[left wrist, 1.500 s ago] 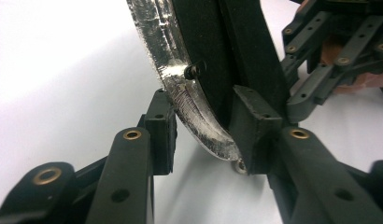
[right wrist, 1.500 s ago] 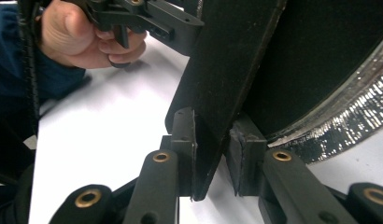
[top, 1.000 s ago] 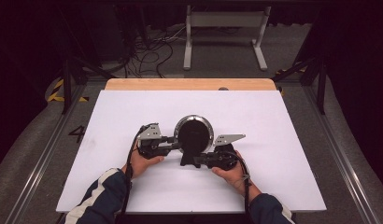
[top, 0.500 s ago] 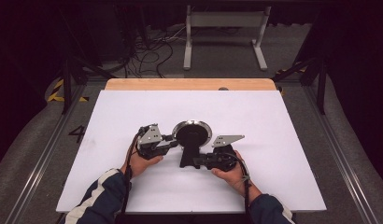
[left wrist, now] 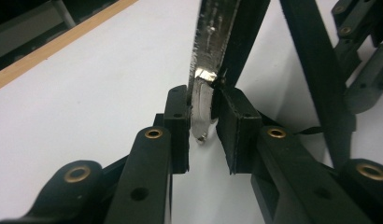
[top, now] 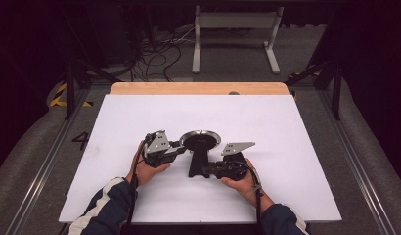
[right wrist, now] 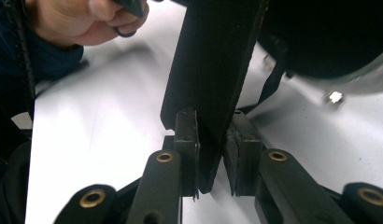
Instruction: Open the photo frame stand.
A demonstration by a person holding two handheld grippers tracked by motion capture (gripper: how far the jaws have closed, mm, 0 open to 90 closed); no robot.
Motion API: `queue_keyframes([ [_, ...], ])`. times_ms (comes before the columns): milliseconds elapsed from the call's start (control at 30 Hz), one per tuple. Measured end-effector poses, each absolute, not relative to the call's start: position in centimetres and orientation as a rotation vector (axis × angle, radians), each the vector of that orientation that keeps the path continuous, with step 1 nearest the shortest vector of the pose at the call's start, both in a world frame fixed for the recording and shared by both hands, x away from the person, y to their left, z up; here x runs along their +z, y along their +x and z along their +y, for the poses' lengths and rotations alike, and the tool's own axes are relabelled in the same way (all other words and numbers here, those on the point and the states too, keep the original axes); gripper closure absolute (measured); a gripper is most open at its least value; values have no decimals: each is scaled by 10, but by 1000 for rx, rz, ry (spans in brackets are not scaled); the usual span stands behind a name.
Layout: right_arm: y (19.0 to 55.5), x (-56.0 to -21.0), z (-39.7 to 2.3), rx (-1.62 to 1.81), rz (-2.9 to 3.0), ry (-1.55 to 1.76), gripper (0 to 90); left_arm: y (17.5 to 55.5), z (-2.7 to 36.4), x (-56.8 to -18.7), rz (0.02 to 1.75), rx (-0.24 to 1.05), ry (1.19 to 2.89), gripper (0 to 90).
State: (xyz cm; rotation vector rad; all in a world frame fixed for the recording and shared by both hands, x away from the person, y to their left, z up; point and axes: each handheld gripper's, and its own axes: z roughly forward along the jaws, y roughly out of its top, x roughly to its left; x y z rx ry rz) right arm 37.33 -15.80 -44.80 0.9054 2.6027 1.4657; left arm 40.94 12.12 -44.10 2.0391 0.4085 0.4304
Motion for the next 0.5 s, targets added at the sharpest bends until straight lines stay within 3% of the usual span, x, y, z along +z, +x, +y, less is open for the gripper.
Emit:
queue_keyframes([
  [500, 372, -449, -157, 1443, 2606, 899, 762, 408, 120, -441, 397, 465, 2047, 747],
])
